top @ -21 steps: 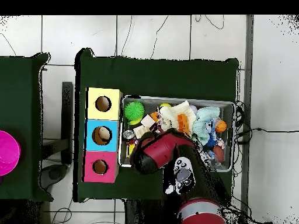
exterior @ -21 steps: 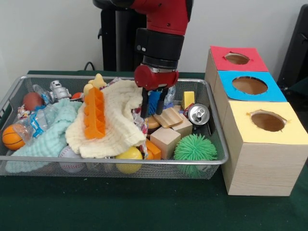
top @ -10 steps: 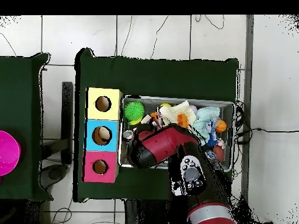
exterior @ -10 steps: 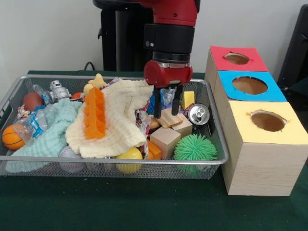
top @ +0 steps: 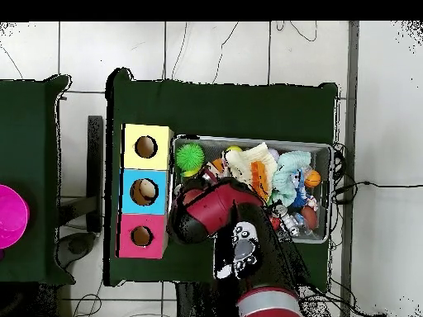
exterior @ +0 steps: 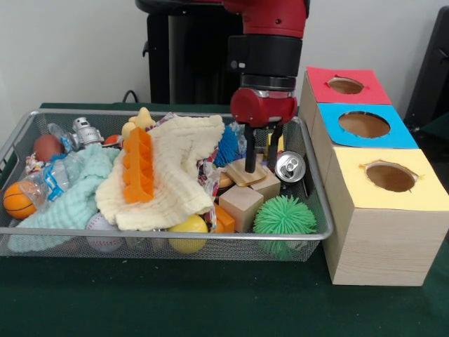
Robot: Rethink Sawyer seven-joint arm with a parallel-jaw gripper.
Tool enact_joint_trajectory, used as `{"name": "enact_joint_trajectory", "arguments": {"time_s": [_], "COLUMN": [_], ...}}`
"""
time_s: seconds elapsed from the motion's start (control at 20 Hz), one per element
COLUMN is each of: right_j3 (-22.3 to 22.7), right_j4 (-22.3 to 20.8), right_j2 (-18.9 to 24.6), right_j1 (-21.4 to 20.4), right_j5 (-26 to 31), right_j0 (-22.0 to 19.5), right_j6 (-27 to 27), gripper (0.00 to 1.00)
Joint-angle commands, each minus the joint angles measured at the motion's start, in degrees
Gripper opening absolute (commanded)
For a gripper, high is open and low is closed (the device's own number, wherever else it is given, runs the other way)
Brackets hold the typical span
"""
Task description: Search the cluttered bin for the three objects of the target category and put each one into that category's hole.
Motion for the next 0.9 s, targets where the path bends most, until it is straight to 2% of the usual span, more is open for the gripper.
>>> {"name": "enact_joint_trajectory", "arguments": {"time_s": [0.05,0.25,0.3,0.6,0.9], "right_j3": [-3.59,-3.52,-2.48,-0.59,0.01], "right_j4": [-2.63,-1.27,-1.37,-0.67,-0.36], "right_j2": [-7.05,-8.11,-6.26,-3.29,-2.51], "right_j1": [4.92,6.00,4.91,1.45,0.08], "right_j5": [-10.25,-13.27,-12.83,-7.10,-4.20], "right_j0": [4.01,3.88,2.60,2.52,3.08], "right_j6": [7.85,6.72,6.25,4.16,2.93], "gripper": [1.00,1.00,1.00,1.00,1.00]}}
